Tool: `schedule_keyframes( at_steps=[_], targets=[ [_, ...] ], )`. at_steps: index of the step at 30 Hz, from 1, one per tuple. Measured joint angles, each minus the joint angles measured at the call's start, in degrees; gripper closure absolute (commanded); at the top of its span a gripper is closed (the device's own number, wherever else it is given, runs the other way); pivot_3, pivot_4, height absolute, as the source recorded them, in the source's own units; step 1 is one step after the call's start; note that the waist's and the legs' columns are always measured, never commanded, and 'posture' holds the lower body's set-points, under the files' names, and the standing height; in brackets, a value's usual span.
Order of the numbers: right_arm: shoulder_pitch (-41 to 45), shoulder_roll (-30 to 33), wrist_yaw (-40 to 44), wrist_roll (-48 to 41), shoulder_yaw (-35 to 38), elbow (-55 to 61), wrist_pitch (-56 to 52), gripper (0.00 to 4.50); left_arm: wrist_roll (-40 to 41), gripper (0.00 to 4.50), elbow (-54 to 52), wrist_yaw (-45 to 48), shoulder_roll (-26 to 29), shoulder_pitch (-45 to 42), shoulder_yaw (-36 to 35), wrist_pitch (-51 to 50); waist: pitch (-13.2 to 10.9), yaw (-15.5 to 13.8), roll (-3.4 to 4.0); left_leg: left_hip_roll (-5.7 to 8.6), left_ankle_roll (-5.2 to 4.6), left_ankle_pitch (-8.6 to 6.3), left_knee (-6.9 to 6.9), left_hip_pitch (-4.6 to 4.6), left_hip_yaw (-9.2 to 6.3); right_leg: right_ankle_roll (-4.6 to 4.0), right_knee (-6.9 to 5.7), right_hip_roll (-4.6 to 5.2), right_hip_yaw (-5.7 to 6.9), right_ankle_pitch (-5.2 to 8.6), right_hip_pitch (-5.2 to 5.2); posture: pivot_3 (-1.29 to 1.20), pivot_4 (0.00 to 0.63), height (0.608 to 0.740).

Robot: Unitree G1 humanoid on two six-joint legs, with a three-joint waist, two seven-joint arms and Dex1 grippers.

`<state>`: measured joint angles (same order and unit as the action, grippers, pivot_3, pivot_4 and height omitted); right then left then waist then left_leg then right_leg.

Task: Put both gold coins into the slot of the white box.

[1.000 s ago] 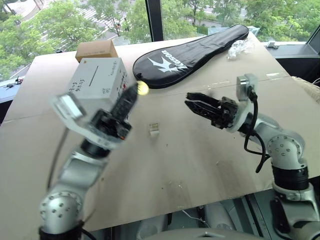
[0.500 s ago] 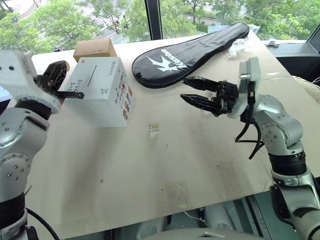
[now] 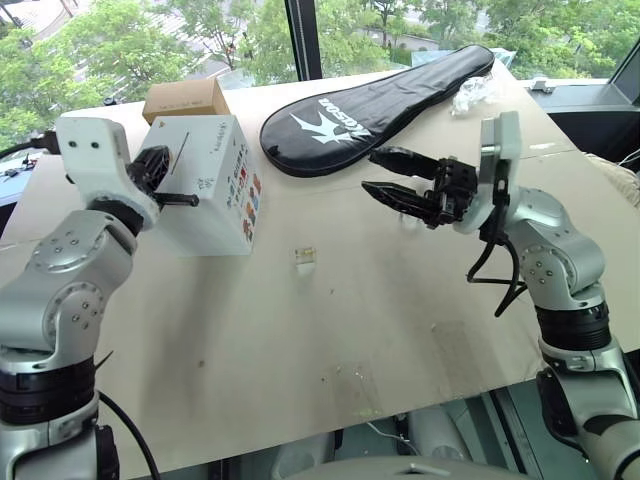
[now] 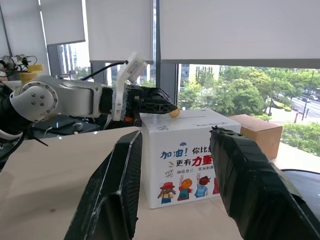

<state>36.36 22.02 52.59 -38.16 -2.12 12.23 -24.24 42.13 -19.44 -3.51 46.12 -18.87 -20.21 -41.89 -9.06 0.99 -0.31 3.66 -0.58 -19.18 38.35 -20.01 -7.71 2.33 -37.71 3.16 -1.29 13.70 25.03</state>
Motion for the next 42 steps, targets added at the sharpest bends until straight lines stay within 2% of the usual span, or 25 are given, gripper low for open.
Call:
schedule_keyframes(
  at_steps=[11,27,42],
  targets=[
    [-1.09,0.08,-0.84,0.42,0.46,0.27,0.07,2.22,-3.34,4.50,-2.07,-0.45,-2.54,-1.52,-1.78,-7.82,0.10,0.03,0.12,0.01,0.09,0.05,0.08,0.14,0.10,0.00,-0.28,-0.01,-0.15,0.00,-0.01,0.00,0.150,0.740],
    [-1.15,0.55,-0.85,1.74,0.48,0.47,0.12,2.22,-8.22,4.50,-2.33,2.89,-5.23,-3.59,-1.90,-10.27,0.17,-0.10,0.18,0.02,0.11,0.06,0.10,0.15,0.09,0.00,-0.31,-0.01,-0.15,-0.01,-0.02,0.00,0.150,0.740],
    [-1.14,0.61,-0.92,2.29,0.47,1.70,0.45,2.22,-9.28,4.50,-2.29,4.69,-9.48,-6.09,-4.01,-12.98,0.18,-0.21,0.17,0.04,0.11,0.06,0.19,0.16,0.02,0.00,-0.29,0.02,-0.08,-0.01,-0.13,0.00,0.150,0.740]
  ],
)
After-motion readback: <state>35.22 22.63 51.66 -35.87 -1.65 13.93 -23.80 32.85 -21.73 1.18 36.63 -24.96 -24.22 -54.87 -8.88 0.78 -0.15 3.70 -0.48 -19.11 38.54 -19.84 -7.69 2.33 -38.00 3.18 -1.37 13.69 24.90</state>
